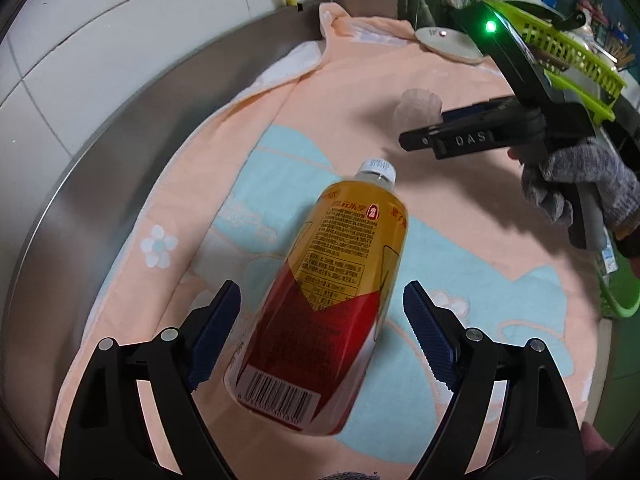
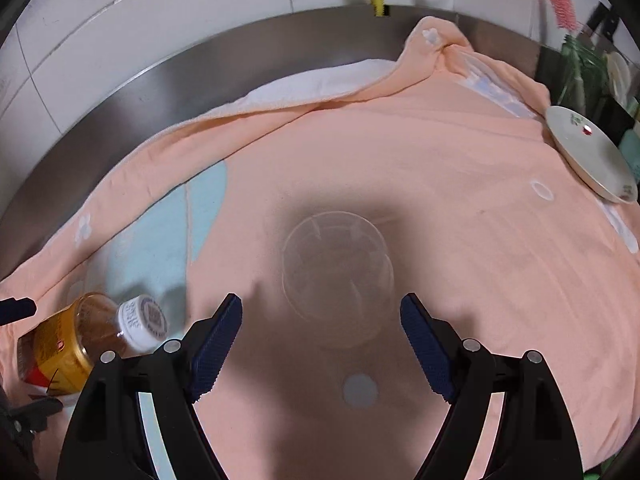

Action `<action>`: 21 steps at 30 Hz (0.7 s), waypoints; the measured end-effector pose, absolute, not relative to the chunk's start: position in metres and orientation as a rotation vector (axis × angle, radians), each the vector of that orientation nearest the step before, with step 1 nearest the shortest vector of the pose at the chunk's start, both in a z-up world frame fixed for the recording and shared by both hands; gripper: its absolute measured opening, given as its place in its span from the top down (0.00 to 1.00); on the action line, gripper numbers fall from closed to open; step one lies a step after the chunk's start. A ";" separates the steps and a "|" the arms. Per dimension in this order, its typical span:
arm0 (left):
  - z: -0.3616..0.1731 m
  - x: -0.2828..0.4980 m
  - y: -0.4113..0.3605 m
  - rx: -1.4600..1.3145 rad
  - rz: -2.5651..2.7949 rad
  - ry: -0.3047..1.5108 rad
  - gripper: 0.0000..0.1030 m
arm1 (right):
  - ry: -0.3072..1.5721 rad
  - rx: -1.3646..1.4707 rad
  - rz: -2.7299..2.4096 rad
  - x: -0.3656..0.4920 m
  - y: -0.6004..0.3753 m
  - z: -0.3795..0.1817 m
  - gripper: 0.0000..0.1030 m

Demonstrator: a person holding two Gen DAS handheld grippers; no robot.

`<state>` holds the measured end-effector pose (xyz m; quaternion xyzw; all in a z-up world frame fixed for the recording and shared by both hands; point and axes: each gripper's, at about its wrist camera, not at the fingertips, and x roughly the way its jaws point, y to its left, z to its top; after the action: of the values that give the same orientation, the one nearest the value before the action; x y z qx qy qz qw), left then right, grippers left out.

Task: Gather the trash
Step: 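Grasp the drink bottle with the left gripper while the right gripper grasps the clear cup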

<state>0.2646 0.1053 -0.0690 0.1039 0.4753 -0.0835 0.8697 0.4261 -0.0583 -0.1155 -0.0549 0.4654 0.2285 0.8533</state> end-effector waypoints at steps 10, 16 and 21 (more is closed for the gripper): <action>-0.081 0.275 0.096 0.243 -0.184 1.025 0.21 | 0.992 -0.100 0.453 0.443 -0.058 -0.125 0.24; -0.086 0.277 0.097 0.255 -0.166 1.026 0.25 | 0.979 -0.101 0.424 0.444 -0.058 -0.124 0.34; -0.089 0.278 0.097 0.274 -0.173 1.041 0.25 | 0.974 -0.094 0.422 0.442 -0.062 -0.122 0.42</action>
<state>0.2780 0.0966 -0.0888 0.1302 0.4951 -0.0823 0.8551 0.4421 -0.0616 -0.1216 -0.0448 0.4643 0.2009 0.8614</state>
